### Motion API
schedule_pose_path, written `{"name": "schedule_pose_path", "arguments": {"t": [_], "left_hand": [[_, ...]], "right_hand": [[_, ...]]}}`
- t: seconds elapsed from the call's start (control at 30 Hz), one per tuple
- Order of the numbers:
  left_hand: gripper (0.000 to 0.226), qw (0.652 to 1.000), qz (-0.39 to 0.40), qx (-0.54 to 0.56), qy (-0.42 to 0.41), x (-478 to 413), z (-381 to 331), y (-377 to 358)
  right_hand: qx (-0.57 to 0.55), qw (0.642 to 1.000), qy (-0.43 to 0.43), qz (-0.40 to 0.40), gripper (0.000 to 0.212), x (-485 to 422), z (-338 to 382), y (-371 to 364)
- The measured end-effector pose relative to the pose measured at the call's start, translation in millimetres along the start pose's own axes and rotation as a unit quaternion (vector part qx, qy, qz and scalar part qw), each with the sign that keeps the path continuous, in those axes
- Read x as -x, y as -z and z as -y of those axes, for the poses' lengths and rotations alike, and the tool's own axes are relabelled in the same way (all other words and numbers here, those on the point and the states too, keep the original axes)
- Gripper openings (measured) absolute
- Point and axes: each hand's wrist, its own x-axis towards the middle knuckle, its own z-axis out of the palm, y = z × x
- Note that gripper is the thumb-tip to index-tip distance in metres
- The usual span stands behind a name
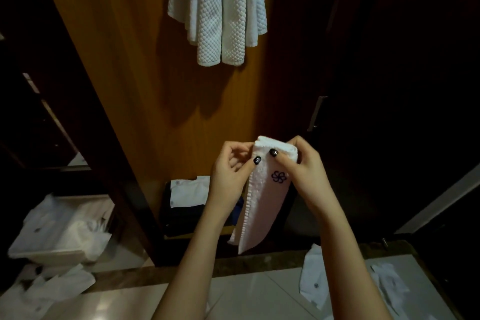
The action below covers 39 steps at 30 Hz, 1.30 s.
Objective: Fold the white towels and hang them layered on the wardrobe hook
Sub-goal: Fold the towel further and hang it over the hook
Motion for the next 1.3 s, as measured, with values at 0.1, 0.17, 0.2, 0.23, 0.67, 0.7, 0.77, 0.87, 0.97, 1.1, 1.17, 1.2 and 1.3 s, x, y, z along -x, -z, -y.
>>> {"name": "schedule_pose_path", "arguments": {"t": [0.1, 0.17, 0.2, 0.23, 0.67, 0.7, 0.77, 0.87, 0.97, 1.1, 1.17, 1.2, 1.3], "left_hand": [[0.024, 0.992, -0.024, -0.125, -0.022, 5, 13, 1], [0.022, 0.989, -0.025, -0.148, 0.002, 9, 21, 1], [0.02, 0.989, -0.022, -0.147, 0.022, 10, 24, 1], [0.018, 0.988, -0.018, -0.146, 0.04, 10, 26, 1], [0.02, 0.963, -0.031, -0.255, -0.081, 3, 21, -6], [0.019, 0.961, -0.039, -0.26, -0.091, 3, 20, -6], [0.017, 0.965, -0.046, -0.245, -0.083, 2, 17, -7], [0.021, 0.975, -0.045, -0.208, -0.061, -1, 11, -10], [0.02, 0.979, -0.035, -0.193, -0.057, -5, 5, -16], [0.032, 0.978, -0.032, -0.201, -0.052, -11, 2, -25], [0.035, 0.974, -0.043, -0.217, -0.047, -12, 3, -27], [0.034, 0.974, -0.049, -0.218, -0.049, -13, 3, -27], [0.037, 0.977, -0.053, -0.201, -0.054, -18, 1, -24]], "right_hand": [[-0.029, 0.998, 0.013, -0.052, 0.021, -13, 15, 5], [-0.052, 0.996, 0.025, -0.067, 0.019, -20, 23, 8], [-0.063, 0.995, 0.031, -0.07, 0.018, -23, 26, 9], [-0.071, 0.994, 0.035, -0.073, 0.017, -25, 28, 10], [-0.081, 0.99, 0.094, -0.066, 0.02, -49, 50, 9], [-0.074, 0.99, 0.102, -0.061, 0.02, -51, 52, 9], [-0.074, 0.99, 0.109, -0.041, 0.02, -56, 57, 11], [-0.098, 0.99, 0.102, -0.01, 0.02, -65, 66, 17], [-0.14, 0.985, 0.099, 0.003, 0.02, -74, 74, 21], [-0.165, 0.981, 0.106, 0.004, 0.019, -82, 82, 20], [-0.166, 0.979, 0.113, 0.004, 0.019, -84, 87, 19], [-0.166, 0.979, 0.115, 0.005, 0.019, -85, 89, 19], [-0.171, 0.979, 0.115, 0.004, 0.019, -88, 93, 22]]}}
